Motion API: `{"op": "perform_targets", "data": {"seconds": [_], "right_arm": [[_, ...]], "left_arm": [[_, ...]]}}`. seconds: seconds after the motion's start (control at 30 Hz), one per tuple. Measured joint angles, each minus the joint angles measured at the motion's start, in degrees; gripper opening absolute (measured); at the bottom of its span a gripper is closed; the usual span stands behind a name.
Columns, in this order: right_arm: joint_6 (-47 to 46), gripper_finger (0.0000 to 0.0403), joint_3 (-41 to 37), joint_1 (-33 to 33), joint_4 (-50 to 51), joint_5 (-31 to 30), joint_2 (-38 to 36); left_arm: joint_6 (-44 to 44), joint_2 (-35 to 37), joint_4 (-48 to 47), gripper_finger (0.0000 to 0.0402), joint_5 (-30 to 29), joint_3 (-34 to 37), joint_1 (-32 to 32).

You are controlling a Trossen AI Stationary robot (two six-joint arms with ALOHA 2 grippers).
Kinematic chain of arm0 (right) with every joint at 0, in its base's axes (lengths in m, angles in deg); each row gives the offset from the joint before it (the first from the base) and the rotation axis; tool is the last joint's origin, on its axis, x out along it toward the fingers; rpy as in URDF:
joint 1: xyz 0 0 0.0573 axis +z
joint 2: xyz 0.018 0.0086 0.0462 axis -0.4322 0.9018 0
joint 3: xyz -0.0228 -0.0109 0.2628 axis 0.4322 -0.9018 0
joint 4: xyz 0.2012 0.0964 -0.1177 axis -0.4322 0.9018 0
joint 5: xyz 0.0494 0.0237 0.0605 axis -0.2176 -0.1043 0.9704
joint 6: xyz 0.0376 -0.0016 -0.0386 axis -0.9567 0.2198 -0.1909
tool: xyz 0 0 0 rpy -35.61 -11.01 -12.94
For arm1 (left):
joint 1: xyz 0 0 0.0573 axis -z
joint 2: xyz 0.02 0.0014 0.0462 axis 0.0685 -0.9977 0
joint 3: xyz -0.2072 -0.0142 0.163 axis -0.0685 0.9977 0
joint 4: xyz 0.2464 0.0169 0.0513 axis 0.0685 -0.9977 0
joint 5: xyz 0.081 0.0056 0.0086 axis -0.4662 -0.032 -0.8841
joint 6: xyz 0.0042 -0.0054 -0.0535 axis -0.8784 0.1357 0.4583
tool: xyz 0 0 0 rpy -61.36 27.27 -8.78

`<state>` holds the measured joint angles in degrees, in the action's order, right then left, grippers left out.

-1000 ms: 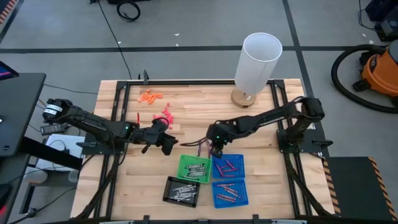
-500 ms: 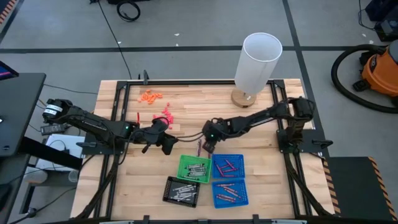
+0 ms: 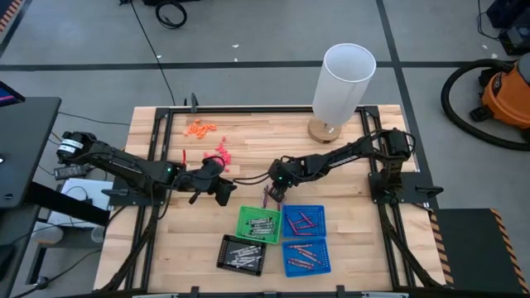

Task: Sort crayons
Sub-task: Put the pink crayon into the bottom blue bin

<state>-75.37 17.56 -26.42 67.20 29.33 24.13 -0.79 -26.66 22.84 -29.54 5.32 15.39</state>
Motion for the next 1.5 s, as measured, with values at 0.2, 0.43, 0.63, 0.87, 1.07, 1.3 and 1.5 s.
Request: {"op": "perform_targets", "data": {"seconds": [0.2,0.43,0.63,0.87,1.07,1.3,1.5], "right_arm": [[0.24,0.0133,-0.39,-0.77,0.33,1.22,-0.15],[0.22,0.0082,-0.41,-1.53,0.76,1.72,-0.15],[0.34,0.0009,-0.5,-2.62,0.99,3.74,-0.2],[1.29,0.0006,-0.59,-3.57,1.29,4.99,-0.85],[1.27,0.0023,-0.67,-5.16,5.48,13.63,-4.78],[3.63,0.0089,-0.6,-2.19,10.28,14.87,-7.59],[0.71,0.0129,-0.15,2.36,12.36,10.04,-6.9]], "left_arm": [[0.04,0.0,-0.04,0.0142,0.02,0.0,0.0],[0.09,0.0,-0.2,0.0142,0.09,0.0,0.0],[0.13,0.0,-0.22,0.0142,0.13,0.0,0.0],[0.13,0.0,-0.25,0.0142,0.79,0.0,0.0],[0.11,0.0,-0.26,0.0142,2.13,0.0,0.0],[-1.48,0.0,-0.26,0.0142,2.54,0.0,-0.02],[-2.69,0.0,-0.26,0.0142,2.32,0.0,-0.04]]}}
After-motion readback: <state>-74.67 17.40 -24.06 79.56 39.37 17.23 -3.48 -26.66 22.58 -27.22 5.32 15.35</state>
